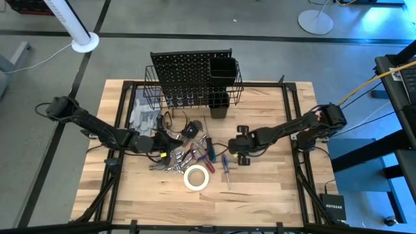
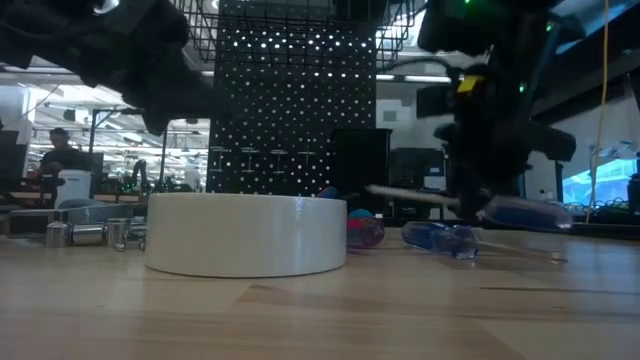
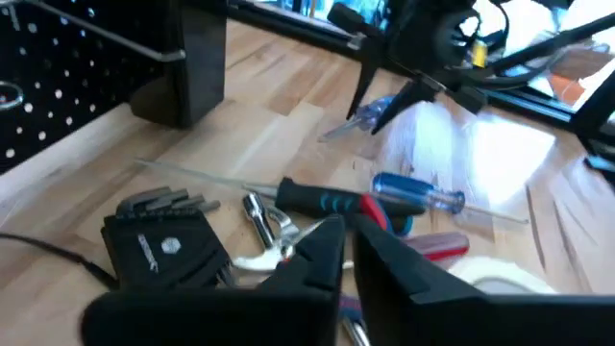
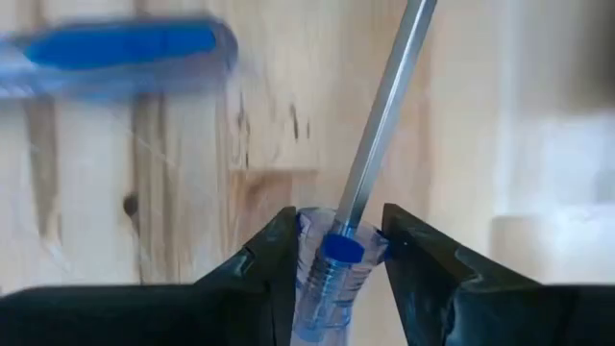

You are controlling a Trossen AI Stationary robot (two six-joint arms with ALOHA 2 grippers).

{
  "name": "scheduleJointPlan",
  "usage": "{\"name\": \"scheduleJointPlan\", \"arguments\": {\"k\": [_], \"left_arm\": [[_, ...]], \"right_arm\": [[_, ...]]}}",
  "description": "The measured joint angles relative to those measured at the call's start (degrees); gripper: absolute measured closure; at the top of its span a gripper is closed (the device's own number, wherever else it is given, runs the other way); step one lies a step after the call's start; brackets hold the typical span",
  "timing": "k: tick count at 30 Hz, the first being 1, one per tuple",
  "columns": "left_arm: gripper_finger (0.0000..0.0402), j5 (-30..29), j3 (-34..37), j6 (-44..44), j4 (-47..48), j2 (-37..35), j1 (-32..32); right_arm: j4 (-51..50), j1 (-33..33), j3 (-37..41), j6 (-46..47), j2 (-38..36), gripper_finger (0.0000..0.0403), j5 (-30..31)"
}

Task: Hang tools onto peg board
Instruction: Hang the blue screwdriver on the pegboard

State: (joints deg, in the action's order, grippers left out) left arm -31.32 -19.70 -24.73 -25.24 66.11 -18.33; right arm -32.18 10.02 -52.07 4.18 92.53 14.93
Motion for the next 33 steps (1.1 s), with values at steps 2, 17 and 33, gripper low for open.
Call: {"name": "scheduleJointPlan", "arguments": {"k": [2, 17, 33], "left_arm": [[0.034, 0.0, 0.0, 1.1, -1.3, 0.2, 0.1], [0.0233, 3.5, -24.5, 15.9, 10.2, 18.7, -1.0], [0.0236, 10.5, -42.5, 22.3, 36.7, 29.5, 6.8]], "right_arm": [[2.2, 0.2, 0.0, -2.1, -0.4, 0.0273, 0.9], [19.7, 0.2, -0.1, -13.6, -0.5, 0.0273, -2.4], [22.2, 0.6, -0.1, -15.4, -0.6, 0.0273, -2.4]]}}
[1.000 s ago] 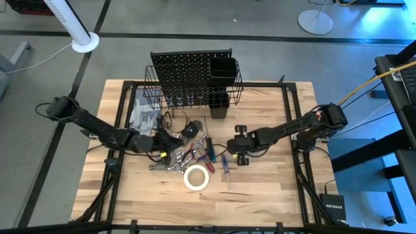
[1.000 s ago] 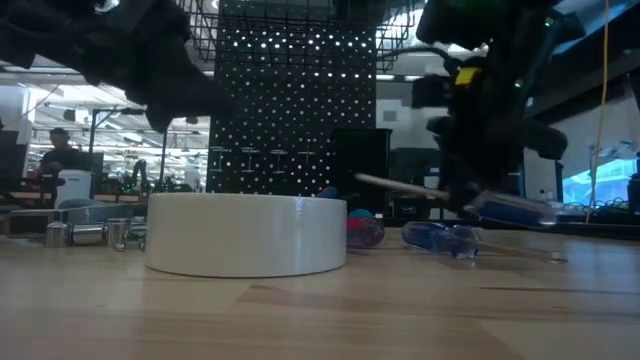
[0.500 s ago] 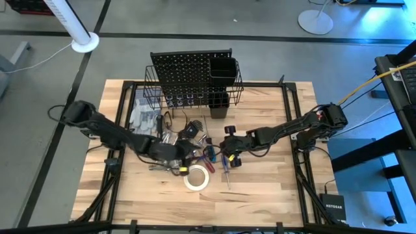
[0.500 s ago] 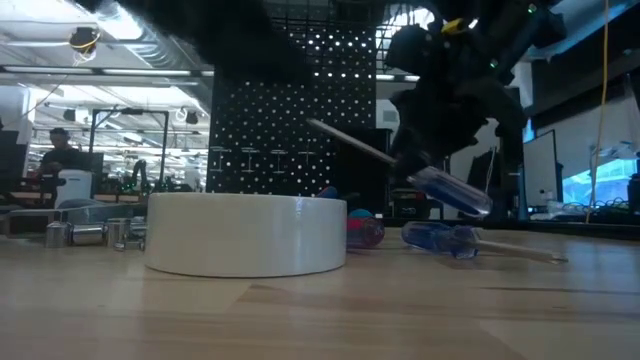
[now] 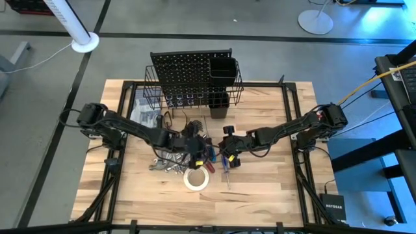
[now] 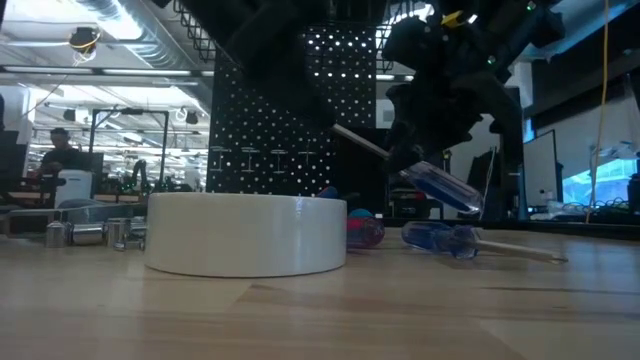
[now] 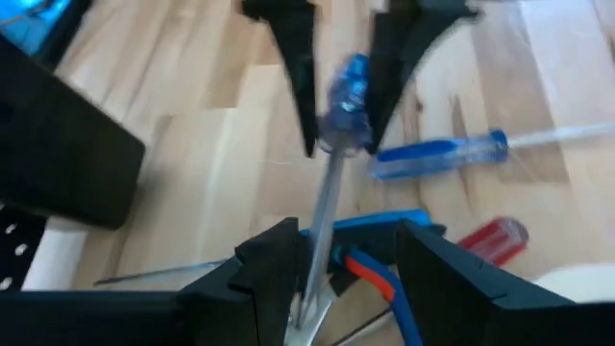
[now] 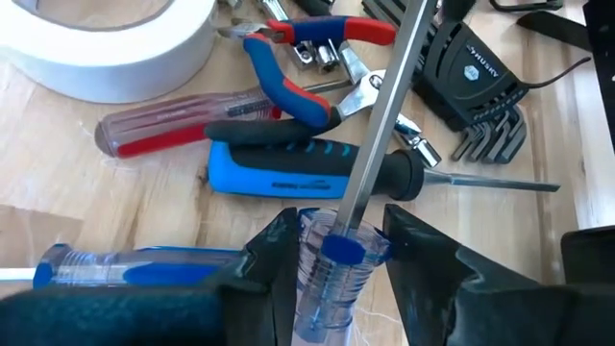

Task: Hang tools onto peg board
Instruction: Hang the blue screwdriver on the pegboard

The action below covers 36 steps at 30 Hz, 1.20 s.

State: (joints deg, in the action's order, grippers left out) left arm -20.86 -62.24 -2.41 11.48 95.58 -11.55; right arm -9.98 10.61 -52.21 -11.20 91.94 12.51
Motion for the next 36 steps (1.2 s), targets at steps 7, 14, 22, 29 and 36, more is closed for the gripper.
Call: {"name": "scheduleJointPlan", "arguments": {"k": [7, 14, 22, 29, 36], "left_arm": [[0.0246, 0.2, 0.0, 6.4, -0.9, 0.2, 0.0], [0.0315, 0.1, 0.0, 10.7, -1.3, 0.2, 0.1], [0.0388, 0.2, 0.0, 11.9, -1.1, 0.2, 0.3], [0.039, 0.1, 0.1, 7.8, 1.0, -0.5, -0.5], [0.039, -3.7, 1.0, 0.1, 3.0, -4.5, -5.2]], "right_arm": [[0.4, 0.0, 0.0, 0.1, 0.0, 0.0273, -0.1], [0.8, 0.0, 0.0, -0.5, 0.0, 0.0273, -0.2], [1.2, -0.1, 0.0, -3.2, -0.1, 0.0273, -0.5], [-7.1, -0.1, -3.2, -0.7, -1.5, 0.0191, 0.4], [-19.0, -0.1, -4.8, 4.9, -12.0, 0.0139, -4.7]]}}
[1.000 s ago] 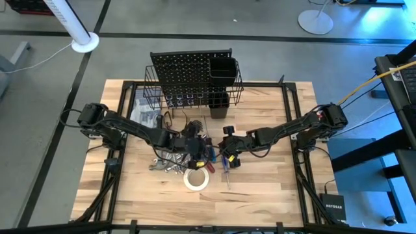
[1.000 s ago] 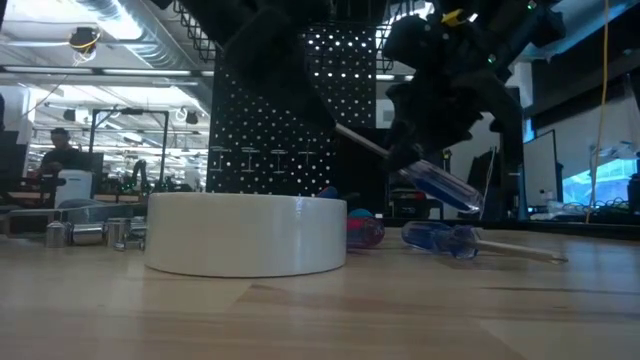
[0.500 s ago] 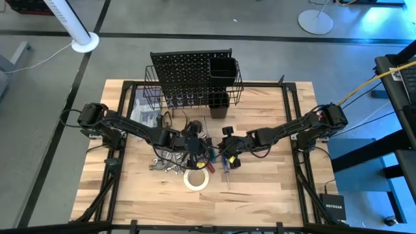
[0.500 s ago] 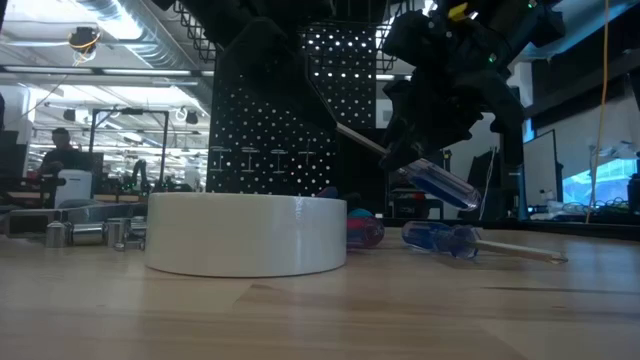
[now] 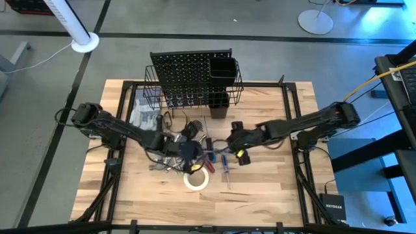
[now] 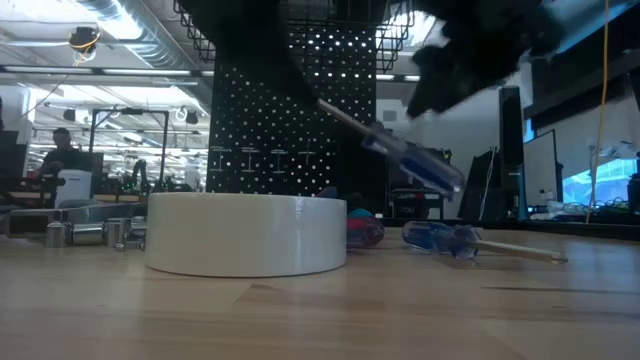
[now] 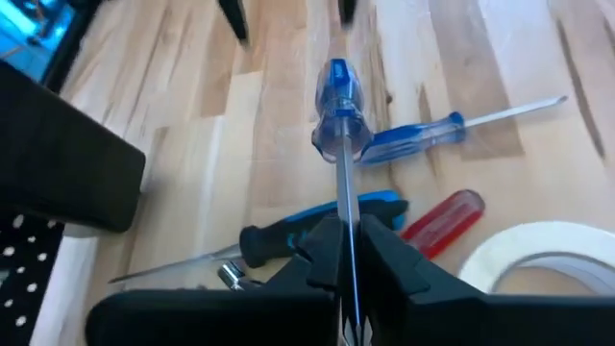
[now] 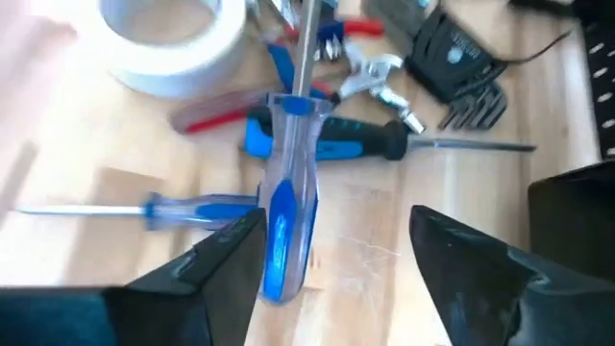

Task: Hang tools onto peg board
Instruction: Hang the blue screwdriver on the pegboard

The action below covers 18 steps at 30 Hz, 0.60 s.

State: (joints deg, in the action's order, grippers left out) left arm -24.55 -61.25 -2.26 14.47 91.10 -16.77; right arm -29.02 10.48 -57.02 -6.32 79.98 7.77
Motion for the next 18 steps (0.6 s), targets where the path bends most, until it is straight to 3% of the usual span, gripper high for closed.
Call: {"name": "scheduleJointPlan", "arguments": {"k": [3, 7, 12, 18], "left_arm": [[0.039, -6.0, 3.0, -4.2, -0.5, -2.9, -3.0], [0.039, -16.7, 10.0, -9.6, -6.3, -8.1, -7.9], [0.039, -24.2, 21.6, -9.3, -27.8, -14.4, -12.8], [0.039, -25.0, 34.1, -0.8, -61.9, -15.6, -13.8]], "right_arm": [[2.3, 0.0, 3.9, 0.7, -6.6, 0.0137, -0.2], [16.8, 0.0, 12.9, 1.7, -15.4, 0.0135, 0.7], [46.7, 0.0, 26.6, 4.1, -20.9, 0.0135, 0.7], [78.7, 0.0, 36.8, 7.4, -17.0, 0.0135, 2.3]]}}
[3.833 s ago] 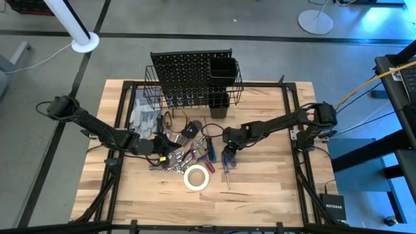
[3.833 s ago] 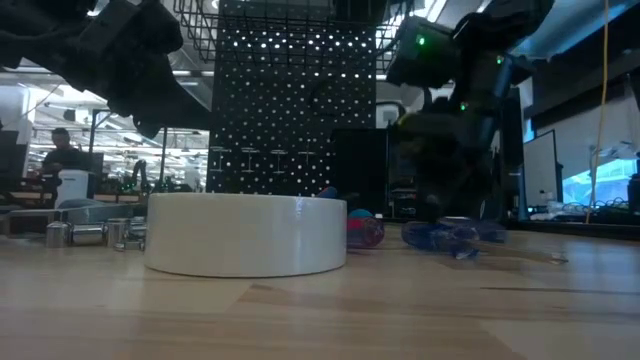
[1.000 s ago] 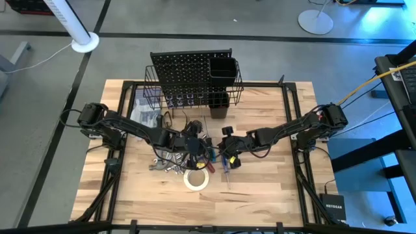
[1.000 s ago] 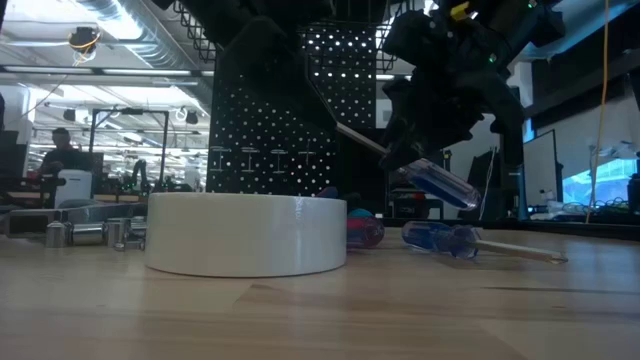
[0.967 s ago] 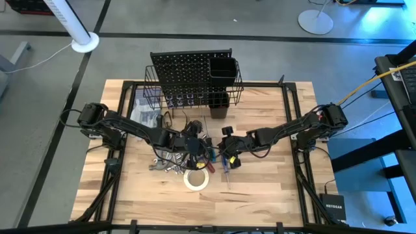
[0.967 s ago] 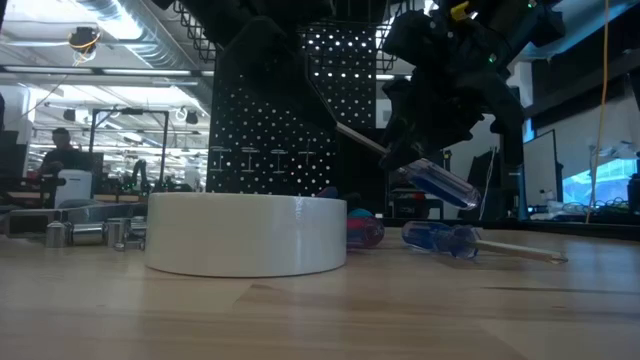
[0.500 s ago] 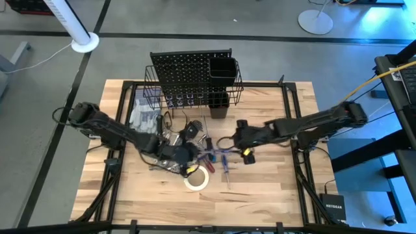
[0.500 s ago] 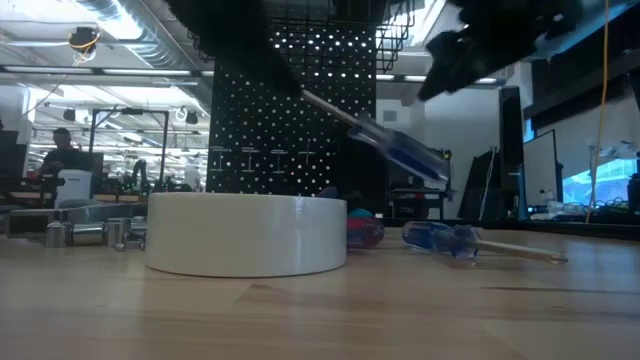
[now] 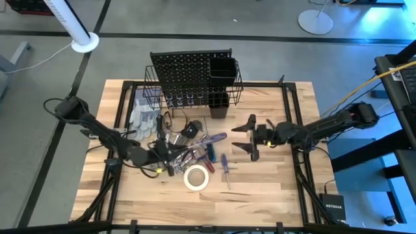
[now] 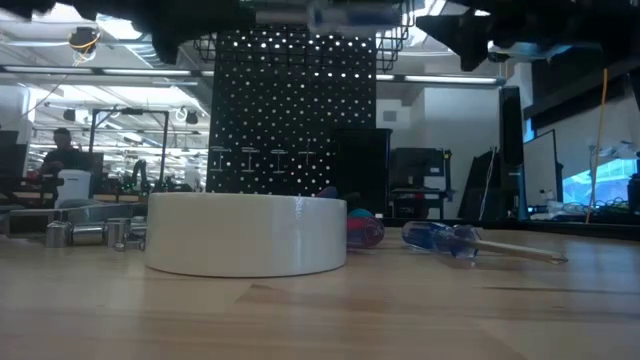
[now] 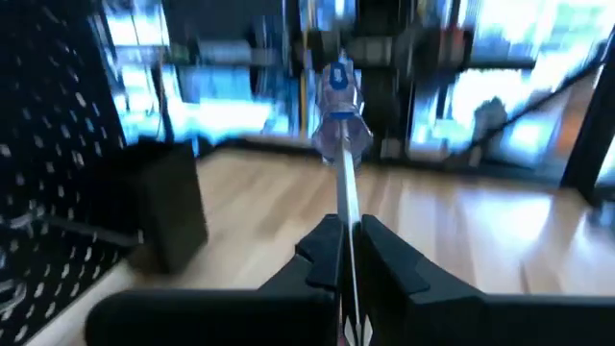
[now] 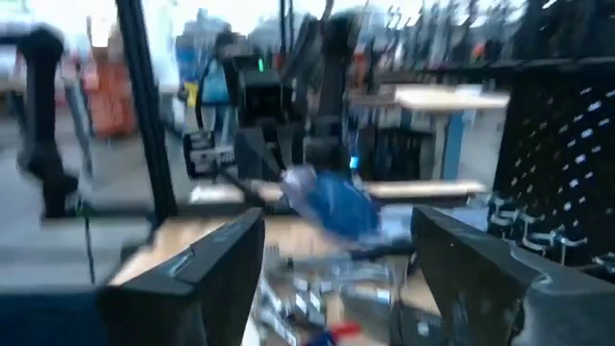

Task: Hang tools onto peg board
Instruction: Hang the blue screwdriver on the pegboard

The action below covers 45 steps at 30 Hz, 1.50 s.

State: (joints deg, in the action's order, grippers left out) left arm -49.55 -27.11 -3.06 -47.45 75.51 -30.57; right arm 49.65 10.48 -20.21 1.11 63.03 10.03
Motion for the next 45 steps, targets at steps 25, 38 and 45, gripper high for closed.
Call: {"name": "scheduleJointPlan", "arguments": {"k": [25, 38, 45], "left_arm": [[0.039, 20.1, 2.0, 7.9, -32.7, 9.5, 7.8], [0.0311, 14.9, 2.0, 8.2, -27.1, 8.1, 7.2], [0.0261, 0.7, 2.0, 15.1, -4.4, -3.1, 3.1]], "right_arm": [[38.7, -1.1, -18.0, -3.1, 30.2, 0.0163, -8.1], [26.0, 1.0, -19.6, -13.9, 27.3, 0.027, -4.3], [10.6, 6.5, -19.7, -24.7, 20.1, 0.027, 16.3]]}}
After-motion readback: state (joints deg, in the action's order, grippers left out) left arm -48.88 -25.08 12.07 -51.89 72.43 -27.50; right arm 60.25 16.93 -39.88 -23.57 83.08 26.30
